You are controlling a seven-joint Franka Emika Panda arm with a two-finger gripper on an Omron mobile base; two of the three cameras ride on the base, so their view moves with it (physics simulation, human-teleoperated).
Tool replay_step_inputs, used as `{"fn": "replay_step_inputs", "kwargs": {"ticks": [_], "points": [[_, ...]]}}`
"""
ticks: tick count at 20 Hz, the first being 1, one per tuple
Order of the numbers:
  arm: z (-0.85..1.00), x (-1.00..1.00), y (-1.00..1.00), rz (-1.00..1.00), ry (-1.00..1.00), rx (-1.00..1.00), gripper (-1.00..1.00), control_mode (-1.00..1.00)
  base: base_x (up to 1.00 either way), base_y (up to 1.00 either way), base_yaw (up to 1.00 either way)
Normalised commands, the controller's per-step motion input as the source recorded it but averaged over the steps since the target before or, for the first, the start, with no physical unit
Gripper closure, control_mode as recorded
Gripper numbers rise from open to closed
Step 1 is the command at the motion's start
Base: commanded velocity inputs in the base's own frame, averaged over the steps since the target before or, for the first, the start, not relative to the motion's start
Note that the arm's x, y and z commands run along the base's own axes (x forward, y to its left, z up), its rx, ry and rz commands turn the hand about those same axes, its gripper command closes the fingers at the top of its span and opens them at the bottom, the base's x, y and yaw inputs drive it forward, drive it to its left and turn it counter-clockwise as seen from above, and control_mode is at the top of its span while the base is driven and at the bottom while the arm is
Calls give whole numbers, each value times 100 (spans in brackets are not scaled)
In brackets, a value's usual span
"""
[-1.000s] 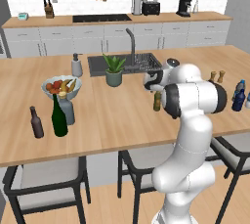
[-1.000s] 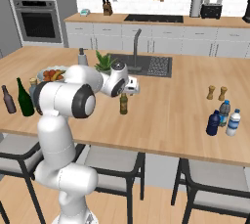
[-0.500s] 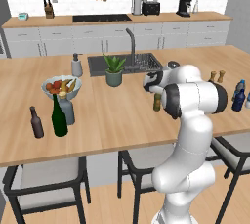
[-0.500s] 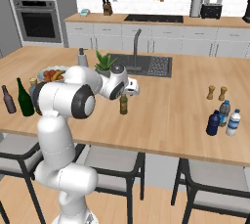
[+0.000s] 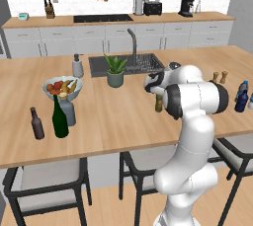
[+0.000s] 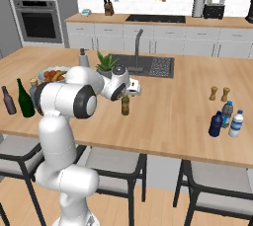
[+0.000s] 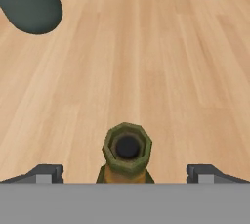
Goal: Move the plastic bottles in the middle to the plastics group, and the glass bottles in the middle to the glass group.
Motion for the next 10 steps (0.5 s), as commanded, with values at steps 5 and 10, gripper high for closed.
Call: {"fn": "replay_step_inputs", "kwargs": {"ticks": [5, 10], "points": [[0, 0, 0, 0, 0, 0, -100, -100, 0, 0, 0], [0, 0, 0, 0, 0, 0, 100, -100, 0, 0, 0]]}}
